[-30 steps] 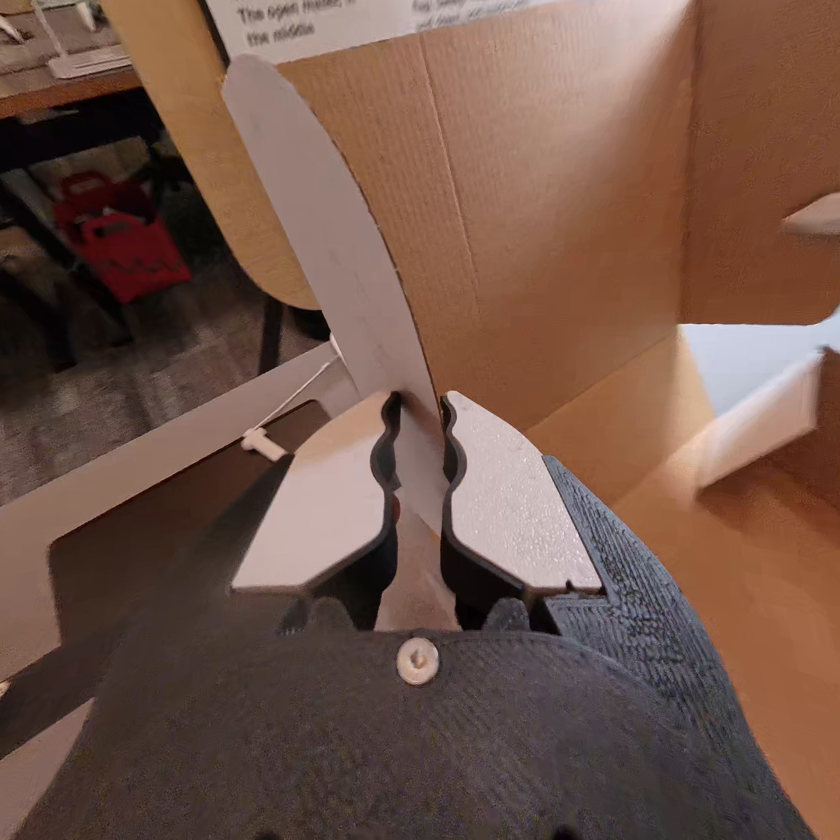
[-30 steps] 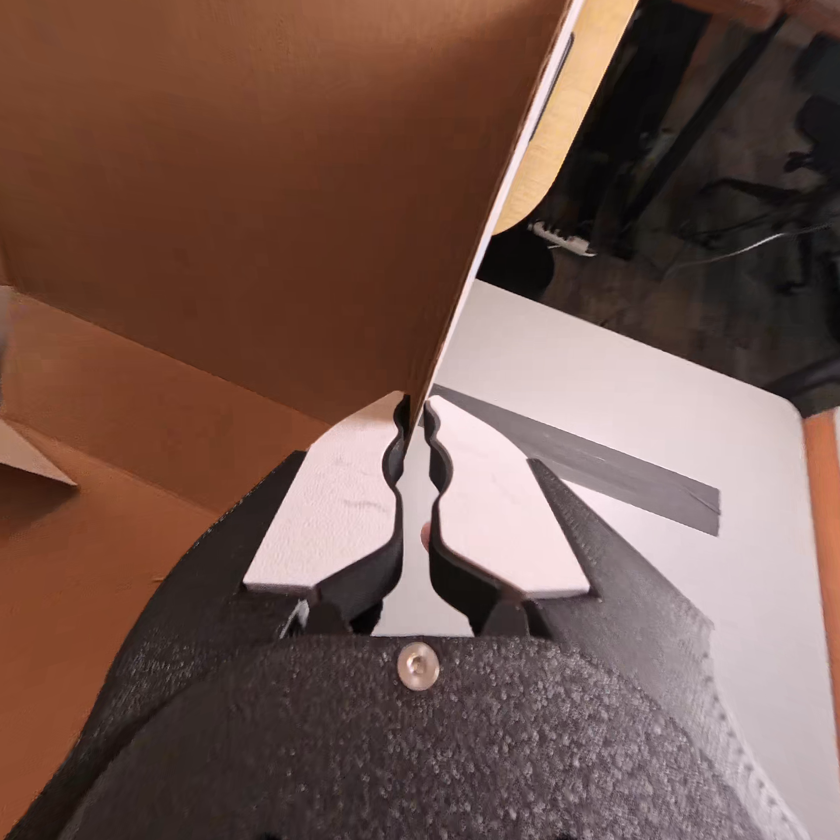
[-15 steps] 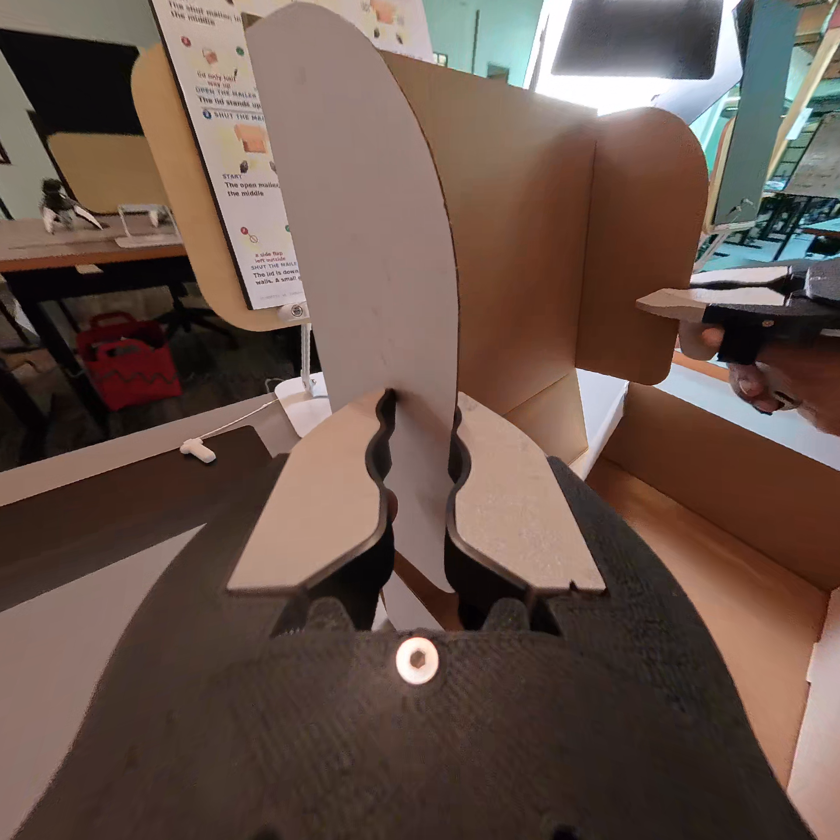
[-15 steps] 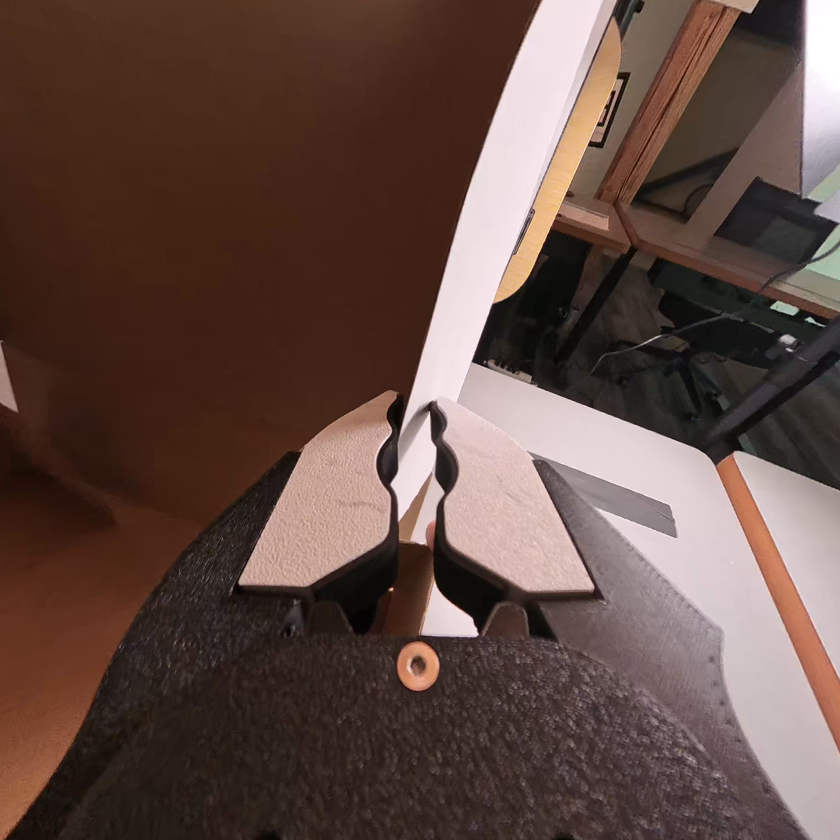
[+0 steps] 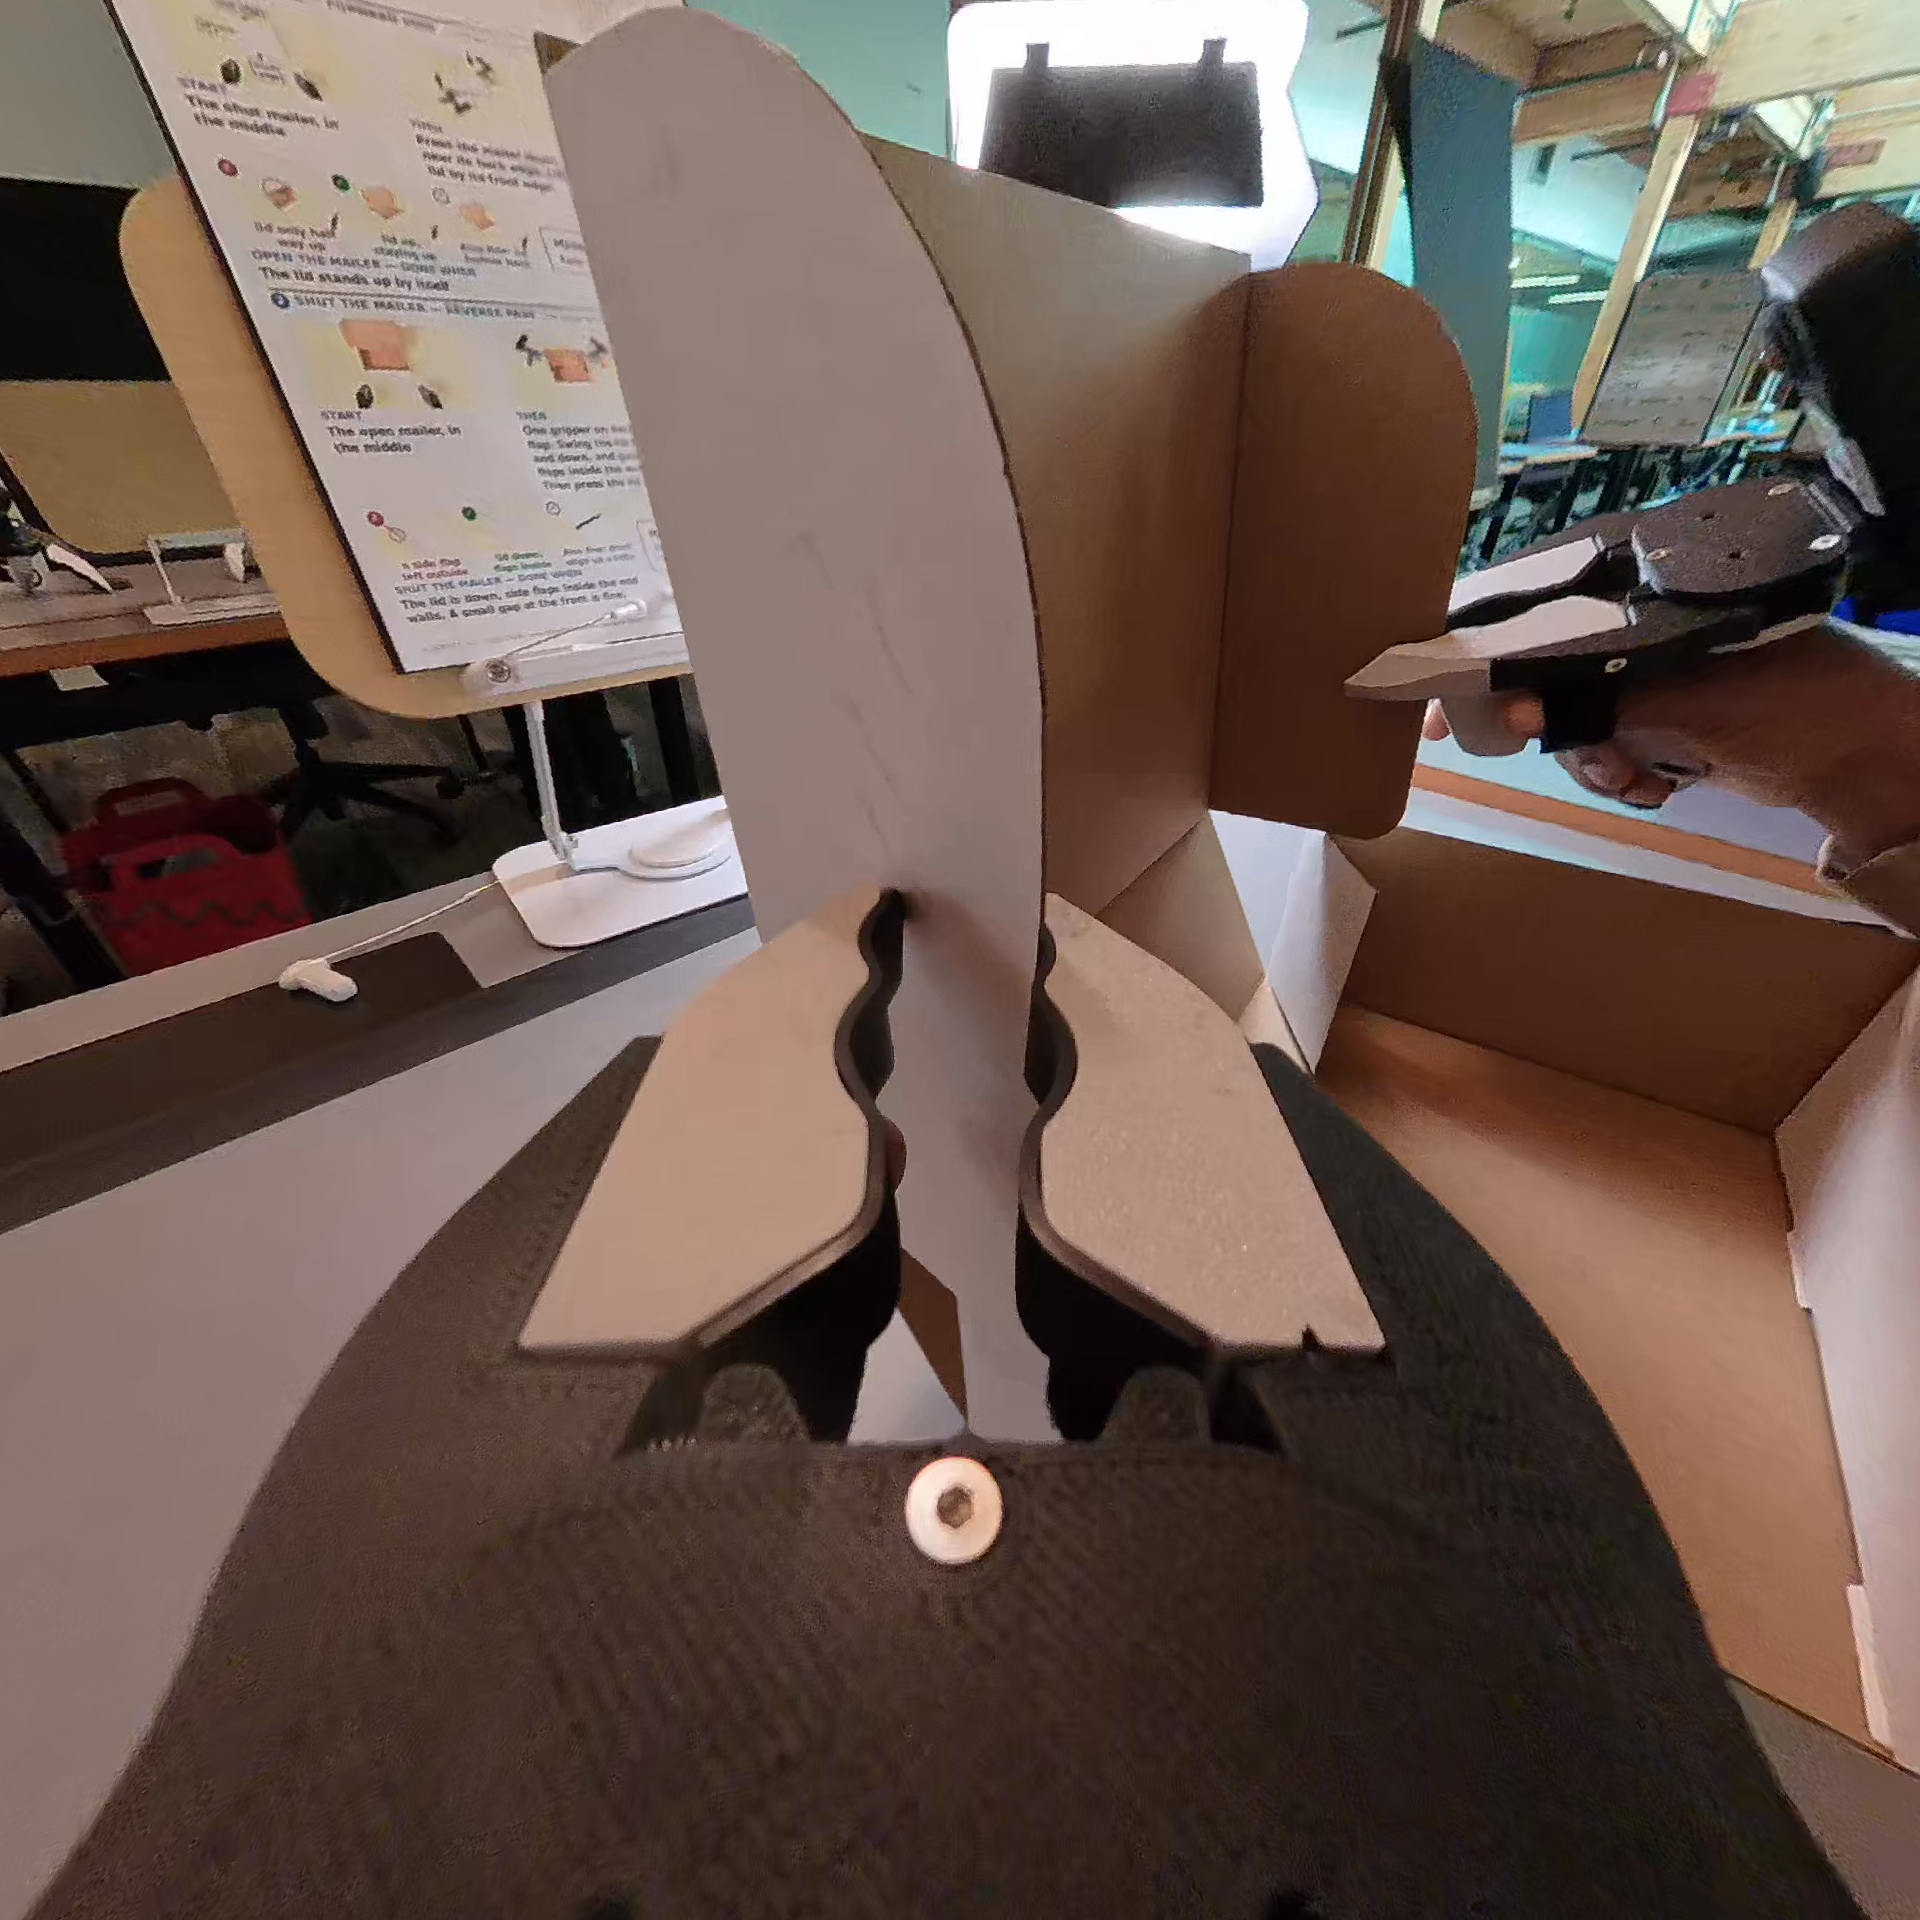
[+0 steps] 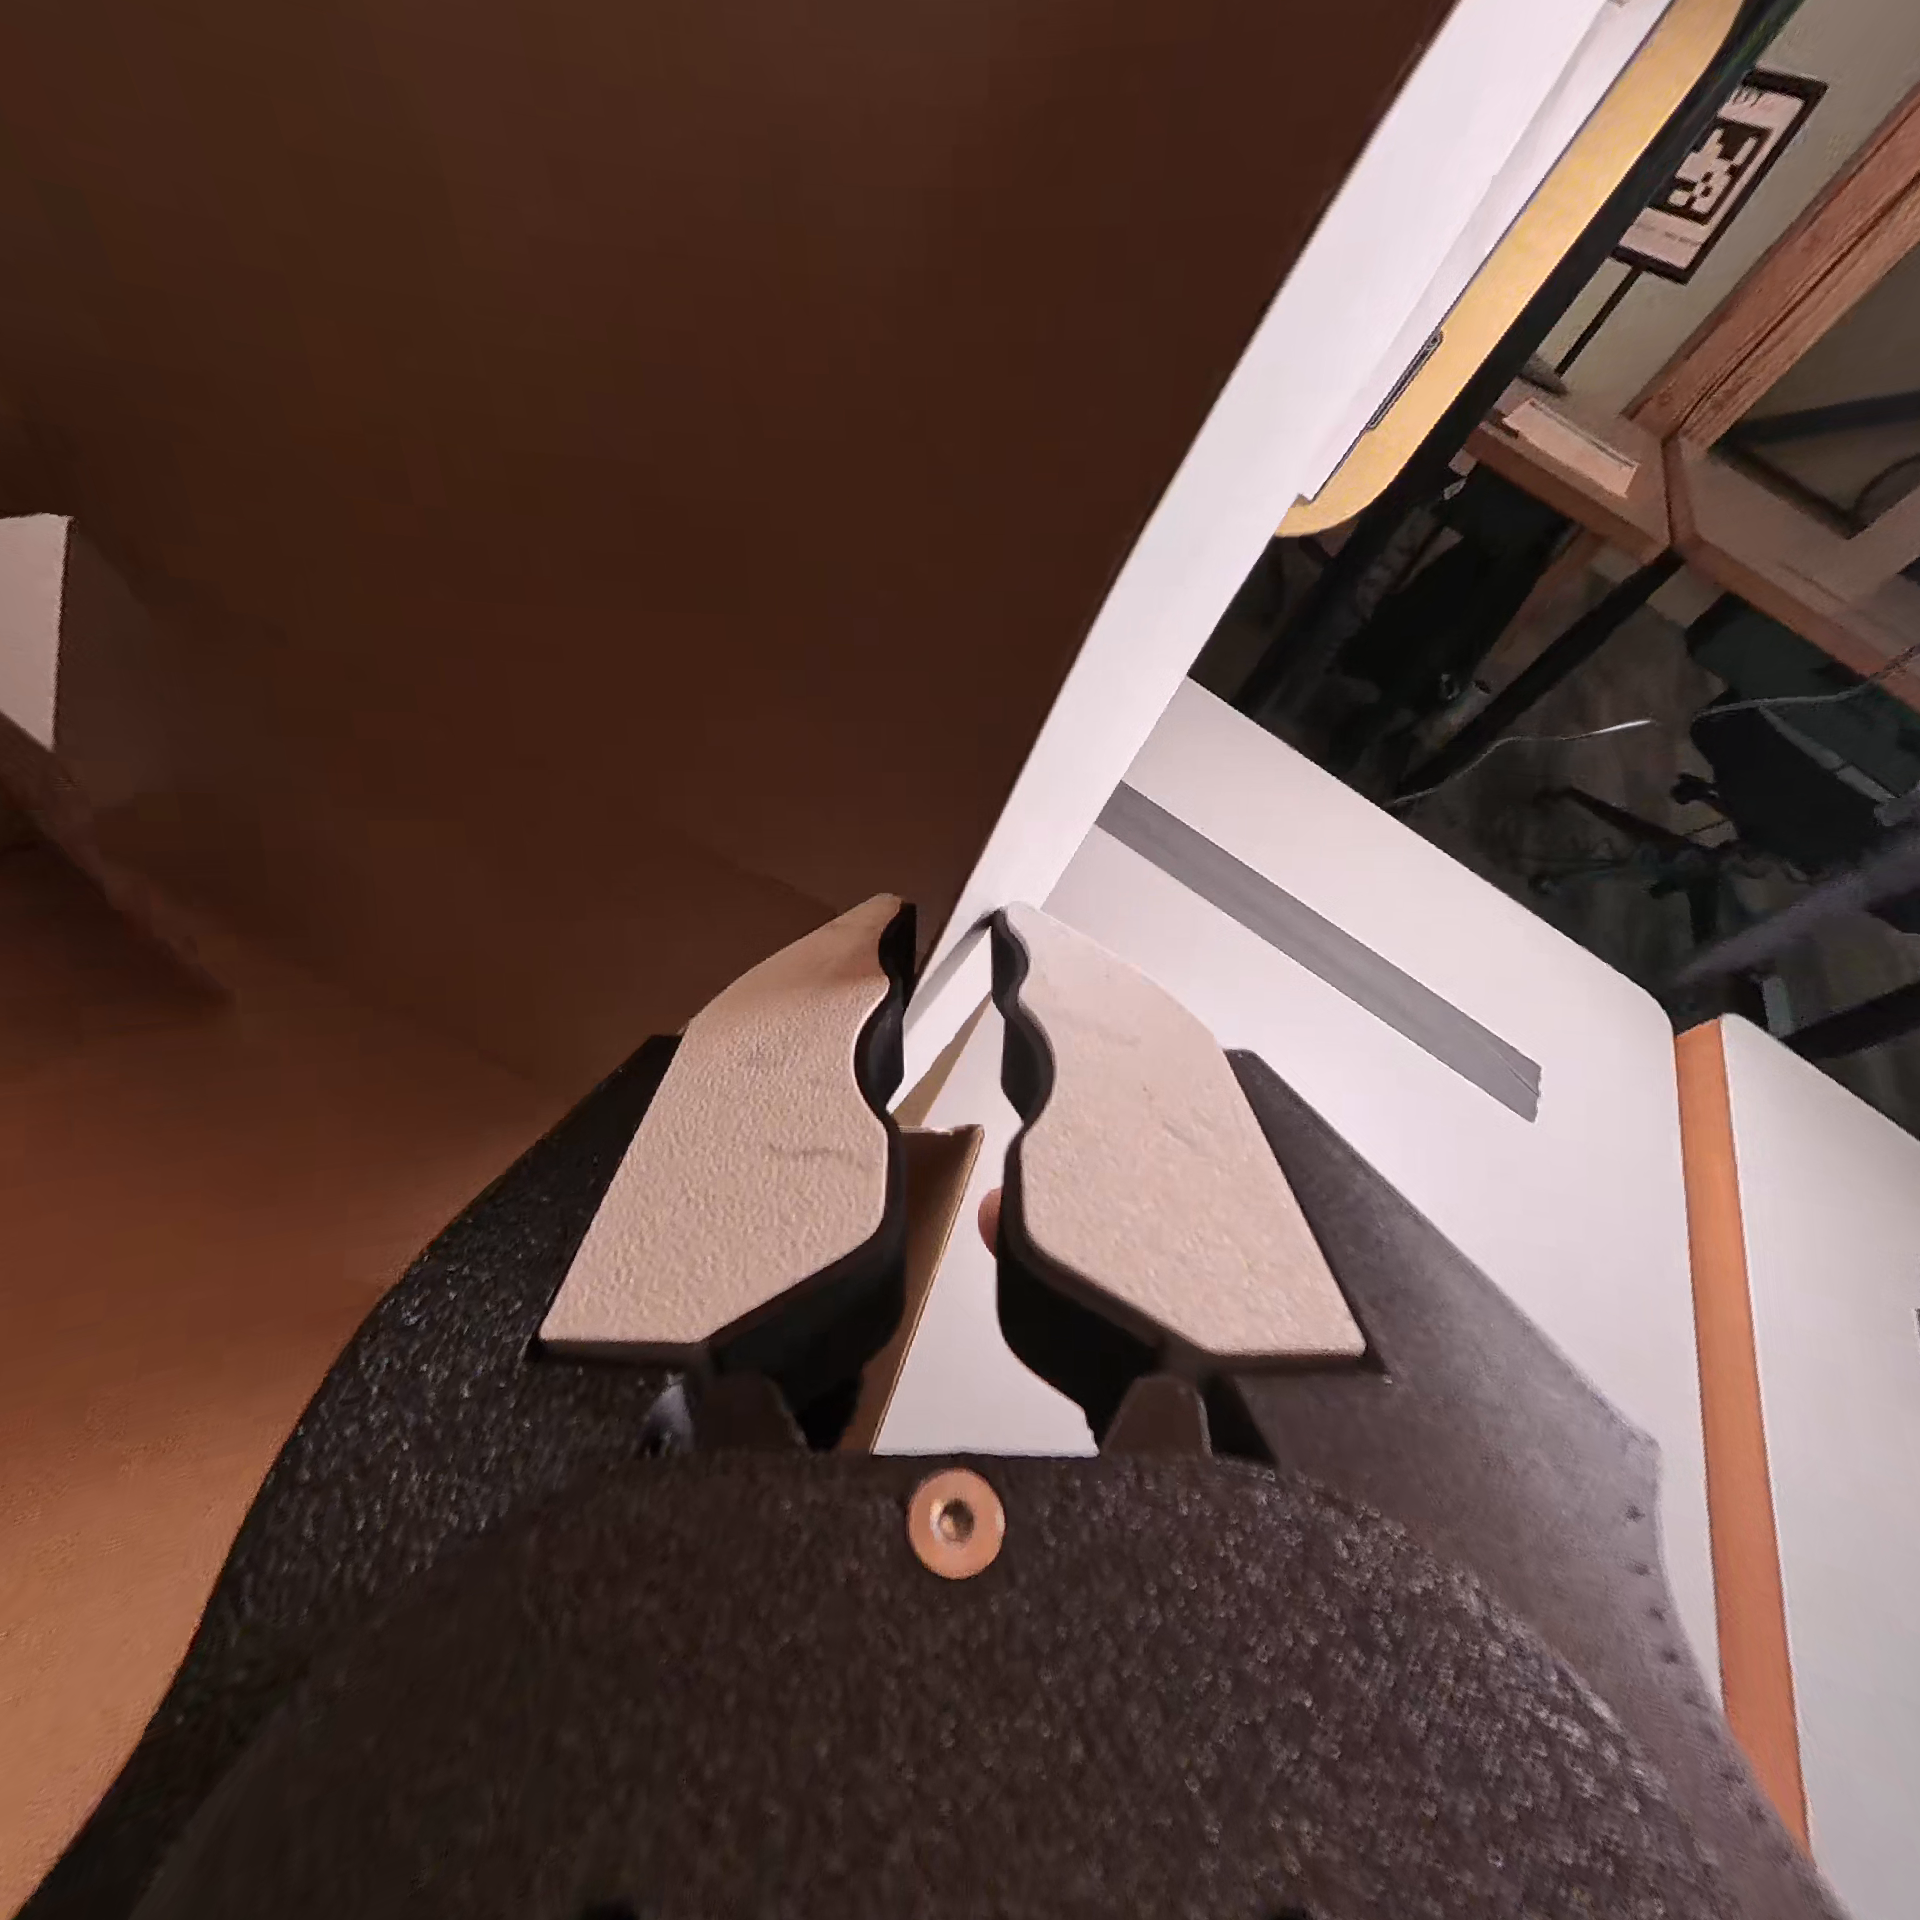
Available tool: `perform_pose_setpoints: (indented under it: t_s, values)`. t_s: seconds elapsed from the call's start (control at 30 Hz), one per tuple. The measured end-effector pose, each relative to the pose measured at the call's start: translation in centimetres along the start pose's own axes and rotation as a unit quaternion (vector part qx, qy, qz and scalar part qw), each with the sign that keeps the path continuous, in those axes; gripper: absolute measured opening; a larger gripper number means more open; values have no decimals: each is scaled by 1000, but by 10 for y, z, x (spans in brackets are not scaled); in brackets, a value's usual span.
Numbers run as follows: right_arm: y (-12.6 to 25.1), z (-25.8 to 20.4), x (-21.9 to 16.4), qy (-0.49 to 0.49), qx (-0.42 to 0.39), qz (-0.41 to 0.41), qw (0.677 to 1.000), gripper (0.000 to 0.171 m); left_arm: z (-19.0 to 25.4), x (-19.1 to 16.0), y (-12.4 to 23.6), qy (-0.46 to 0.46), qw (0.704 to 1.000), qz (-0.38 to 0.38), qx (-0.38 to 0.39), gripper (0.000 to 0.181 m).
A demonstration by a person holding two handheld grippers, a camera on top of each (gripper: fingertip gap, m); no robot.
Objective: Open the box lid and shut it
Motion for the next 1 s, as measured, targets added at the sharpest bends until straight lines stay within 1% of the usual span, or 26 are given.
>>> perform_pose_setpoints:
  t_s: [0.1,0.23,0.3,0.37,0.43,0.47,0.53,0.57,0.73,0.9,1.0]
  values:
    - [9,-5,-4,3,-14,10,1000,14,15,-1,2,-2,1000,15,11,22]
    - [-1,-8,0,9,-41,15,999,14,11,-6,-16,-16,999,24,46,22]
    - [-16,-7,7,13,-62,15,998,13,-4,-3,-31,-19,998,21,54,22]
    - [-37,-3,15,-8,-75,16,997,14,-27,-1,-54,-39,997,8,63,22]
    - [-61,7,20,-29,-68,9,997,14,-52,-3,-72,-15,998,8,55,23]
    - [-67,11,22,-39,-61,9,997,15,-60,-2,-73,4,999,17,46,22]
    - [-61,15,27,-52,-47,14,997,14,-60,2,-64,7,999,27,32,22]
    - [-54,13,25,-41,-42,20,998,14,-55,1,-57,-1,999,27,29,22]
    - [-19,-8,0,18,-37,44,998,16,-18,-9,-21,1,998,60,18,23]
    - [1,-18,-12,1,-31,66,997,18,8,-8,-10,12,997,74,38,23]
    - [6,-19,-14,2,-23,59,998,19,17,-8,-7,13,995,81,52,23]
Point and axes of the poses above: each gripper's, where its closed fingertips meet, y back along the fingers, x out of its top, z = x × y across the jaws, the point moved 10 cm from there along y, back along the fingers, and after that the axes turned 6 degrees about -y, right-handed, at the moved point
